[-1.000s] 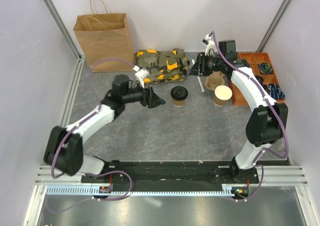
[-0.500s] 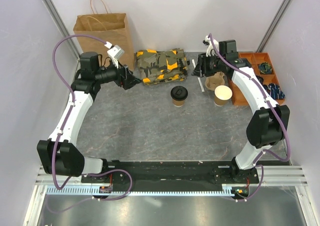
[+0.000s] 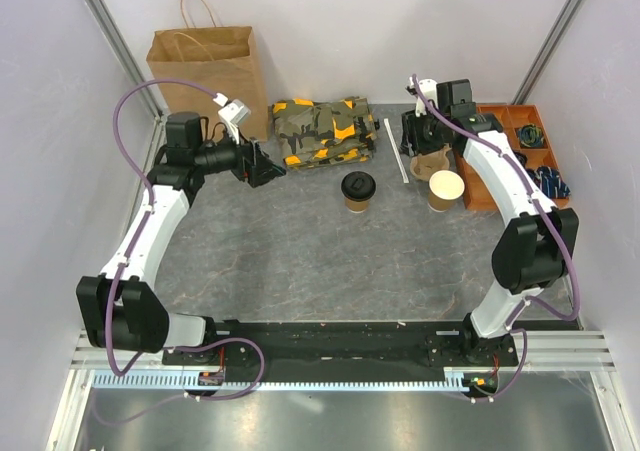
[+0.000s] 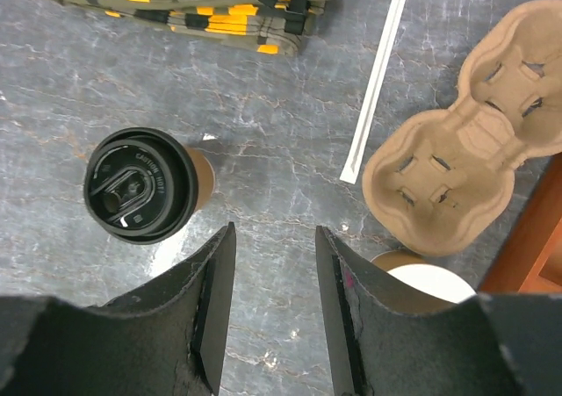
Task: Pack the takeout coffee
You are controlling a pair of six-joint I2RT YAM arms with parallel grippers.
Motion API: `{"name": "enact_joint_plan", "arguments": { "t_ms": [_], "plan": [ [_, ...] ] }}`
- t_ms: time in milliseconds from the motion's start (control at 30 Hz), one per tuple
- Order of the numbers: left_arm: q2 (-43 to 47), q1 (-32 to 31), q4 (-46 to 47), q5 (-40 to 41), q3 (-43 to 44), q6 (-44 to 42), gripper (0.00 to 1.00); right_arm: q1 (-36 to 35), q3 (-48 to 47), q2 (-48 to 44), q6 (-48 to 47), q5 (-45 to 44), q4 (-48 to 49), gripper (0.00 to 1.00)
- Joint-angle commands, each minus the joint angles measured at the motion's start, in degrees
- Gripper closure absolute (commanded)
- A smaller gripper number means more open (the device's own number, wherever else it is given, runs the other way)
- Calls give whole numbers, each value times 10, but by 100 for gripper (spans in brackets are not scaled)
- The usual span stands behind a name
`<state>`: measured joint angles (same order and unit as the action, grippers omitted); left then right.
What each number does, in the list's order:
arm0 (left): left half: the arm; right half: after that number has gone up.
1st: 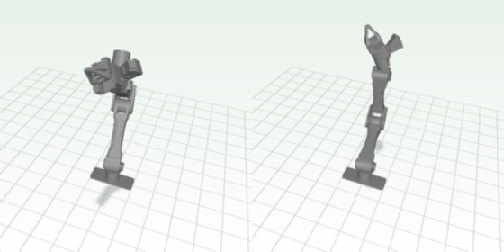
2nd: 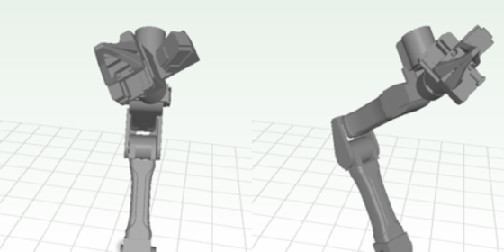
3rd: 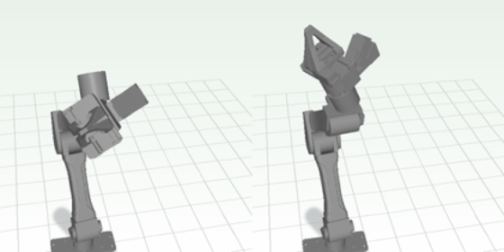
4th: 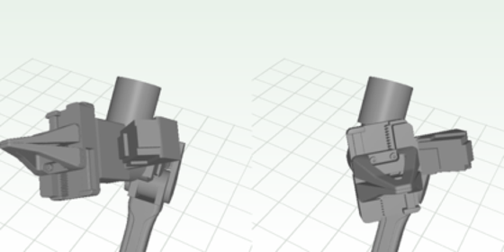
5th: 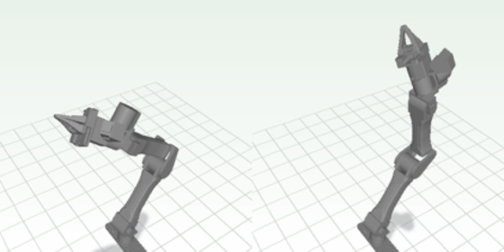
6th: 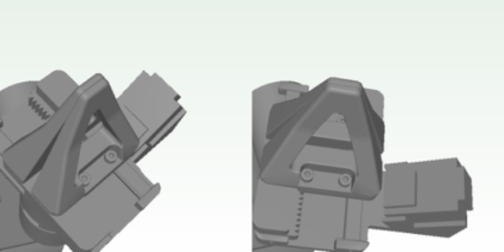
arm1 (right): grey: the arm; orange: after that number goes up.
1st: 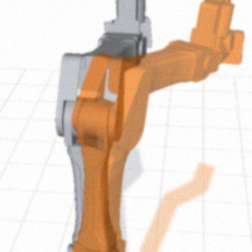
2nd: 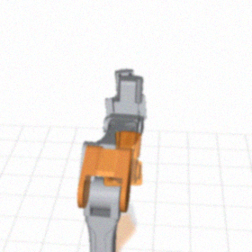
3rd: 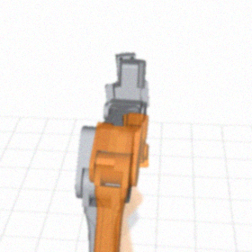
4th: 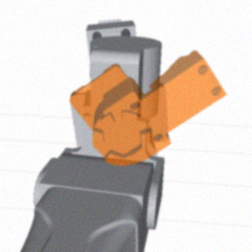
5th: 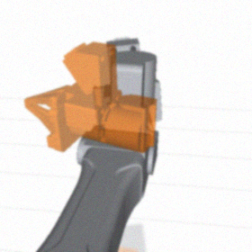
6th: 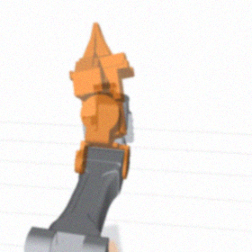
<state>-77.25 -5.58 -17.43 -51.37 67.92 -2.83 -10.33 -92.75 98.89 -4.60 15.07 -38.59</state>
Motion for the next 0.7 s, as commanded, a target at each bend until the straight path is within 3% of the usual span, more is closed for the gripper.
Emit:
{"name": "enact_joint_plan", "arguments": {
  "t_ms": [0, 133, 233, 433, 533, 667],
  "plan": [
    [25, 7, 29, 9, -2, 39, 10, 0, -29, 14, -8, -20, -8, 51],
    [11, 54, 46, 47, 77, 4, 10, 0, -35, 21, 1, -10, -7, 50],
    [-44, 142, 68, 70, 177, 21, 9, 0, -38, 24, 5, -4, -7, 50],
    [-177, 264, 285, 41, 259, 54, 9, -1, -46, 32, 11, 14, -7, 50],
    [-267, 292, 295, -9, 349, 12, 12, 0, -45, 36, 13, 20, -7, 50],
    [-325, 303, 348, -53, 380, -74, 12, 0, -44, 37, 14, 23, -7, 50]
  ]
}}
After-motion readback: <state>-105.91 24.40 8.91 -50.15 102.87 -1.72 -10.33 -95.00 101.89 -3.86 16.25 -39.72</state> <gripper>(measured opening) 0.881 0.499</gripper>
